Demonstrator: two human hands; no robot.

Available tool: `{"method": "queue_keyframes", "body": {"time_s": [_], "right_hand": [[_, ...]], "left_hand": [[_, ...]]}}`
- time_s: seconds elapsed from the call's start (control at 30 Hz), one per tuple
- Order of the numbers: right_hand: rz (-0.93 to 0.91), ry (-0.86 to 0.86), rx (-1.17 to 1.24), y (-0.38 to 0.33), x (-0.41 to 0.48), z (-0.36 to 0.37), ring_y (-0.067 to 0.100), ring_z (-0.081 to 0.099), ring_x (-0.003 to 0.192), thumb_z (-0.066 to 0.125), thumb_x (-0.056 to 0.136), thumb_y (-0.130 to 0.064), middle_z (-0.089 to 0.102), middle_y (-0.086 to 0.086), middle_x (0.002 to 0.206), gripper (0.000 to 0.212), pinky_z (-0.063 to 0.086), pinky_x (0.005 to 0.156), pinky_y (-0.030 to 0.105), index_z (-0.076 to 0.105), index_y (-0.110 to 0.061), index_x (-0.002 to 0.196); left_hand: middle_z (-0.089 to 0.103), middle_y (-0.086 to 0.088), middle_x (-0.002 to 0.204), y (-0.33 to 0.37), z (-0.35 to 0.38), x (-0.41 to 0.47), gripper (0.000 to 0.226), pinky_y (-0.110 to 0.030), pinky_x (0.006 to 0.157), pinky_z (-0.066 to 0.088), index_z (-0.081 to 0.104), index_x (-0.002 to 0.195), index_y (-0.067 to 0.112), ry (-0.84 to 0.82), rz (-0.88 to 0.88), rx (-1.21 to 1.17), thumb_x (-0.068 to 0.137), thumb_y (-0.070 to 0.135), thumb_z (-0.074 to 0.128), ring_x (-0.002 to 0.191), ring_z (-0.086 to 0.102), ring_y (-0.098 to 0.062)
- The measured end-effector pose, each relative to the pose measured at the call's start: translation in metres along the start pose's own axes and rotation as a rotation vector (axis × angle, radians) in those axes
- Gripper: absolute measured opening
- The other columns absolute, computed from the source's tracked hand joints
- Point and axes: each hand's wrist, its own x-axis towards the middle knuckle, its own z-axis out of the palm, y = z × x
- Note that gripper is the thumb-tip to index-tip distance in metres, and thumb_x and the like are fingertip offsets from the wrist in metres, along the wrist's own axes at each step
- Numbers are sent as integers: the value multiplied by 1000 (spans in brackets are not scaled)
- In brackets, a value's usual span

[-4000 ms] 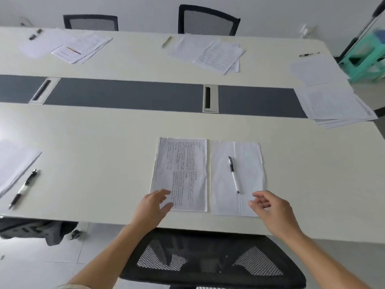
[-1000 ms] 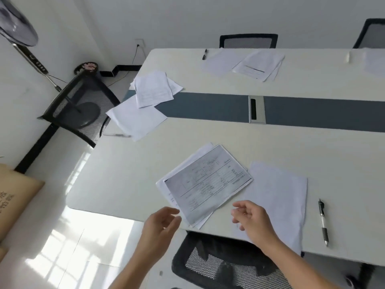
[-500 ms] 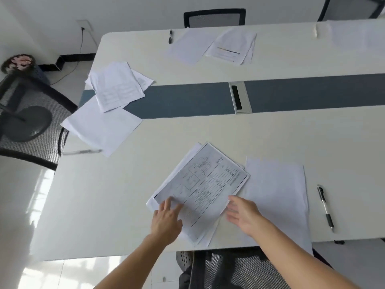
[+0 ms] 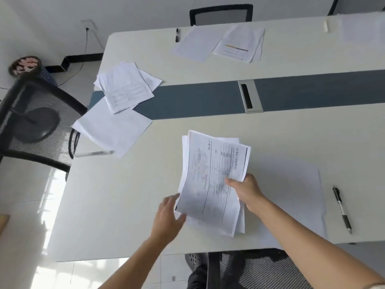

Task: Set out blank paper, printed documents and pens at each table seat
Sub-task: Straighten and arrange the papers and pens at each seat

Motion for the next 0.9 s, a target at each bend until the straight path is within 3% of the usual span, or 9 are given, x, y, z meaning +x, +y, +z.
{"method": "queue_keyframes", "body": {"time_s": [0.07, 0.13, 0.23, 0.37, 0.5, 0.63, 0.7, 0.77, 0.9], "right_hand": [[-171, -71, -39, -20, -15, -12, 17, 70, 95, 68, 89, -9, 75, 2, 104, 15, 53, 92, 36, 73, -21, 97], [-307, -141, -55, -42, -32, -24, 7, 70, 92, 67, 90, -11, 75, -12, 96, 21, 54, 86, 29, 71, -31, 92], [-441, -186, -11, -66, -48, -36, 0, 69, 95, 67, 90, -11, 76, -16, 98, 24, 53, 79, 20, 70, -34, 97], [-527, -211, 57, -75, -48, -48, 10, 69, 102, 71, 85, -4, 75, -4, 108, 30, 55, 87, 24, 69, -26, 105], [-440, -228, -28, -58, -38, -52, 14, 72, 97, 77, 79, -4, 77, -2, 100, 25, 55, 84, 32, 74, -22, 96], [-357, -235, -61, -35, -39, -49, 6, 72, 82, 76, 81, -5, 76, -15, 78, 23, 54, 71, 16, 72, -28, 82], [-367, -232, -17, -27, -39, -47, 10, 72, 87, 76, 82, -7, 77, -11, 87, 27, 56, 80, 23, 74, -33, 86], [-384, -233, 31, -23, -37, -47, 15, 72, 94, 77, 80, -6, 77, -2, 97, 36, 58, 83, 31, 75, -41, 89], [-270, -308, -68, -1, -24, -47, 13, 72, 99, 77, 79, -5, 76, -5, 102, 29, 57, 77, 18, 73, -29, 94]], "left_hand": [[40, 1, 144, 15, -33, 21, 81, -37, 107, 38, 30, 148, 20, 146, -84, -292, 80, 21, 75, 129, 44, -19], [49, 5, 138, 39, -69, 35, 88, -36, 102, 40, 36, 144, 21, 151, -54, -607, 69, 20, 82, 123, 50, -16], [71, -3, 115, 77, -108, 40, 65, -34, 88, 54, 59, 122, 14, 93, 110, -815, 62, 17, 84, 108, 66, -21], [76, -1, 103, 104, -118, 25, 37, -25, 77, 57, 71, 104, 17, 69, 225, -858, 69, 6, 79, 97, 72, -18], [77, 8, 93, 98, -91, 21, 34, -19, 71, 55, 72, 95, 21, 43, 132, -825, 72, -3, 78, 89, 73, -11], [76, -2, 95, 88, -62, 14, 31, -35, 78, 59, 72, 92, 20, 69, -11, -855, 64, 9, 76, 90, 70, -20], [75, -5, 94, 89, -56, 8, 31, -37, 77, 57, 71, 95, 19, 86, -14, -878, 66, 9, 74, 88, 70, -19], [76, 0, 91, 90, -51, 4, 31, -30, 73, 59, 70, 96, 21, 101, 10, -878, 67, 9, 74, 85, 71, -14], [76, 9, 88, 82, -39, 1, 35, -20, 67, 56, 68, 93, 27, 99, -23, -825, 76, -3, 74, 83, 70, -6]]}}
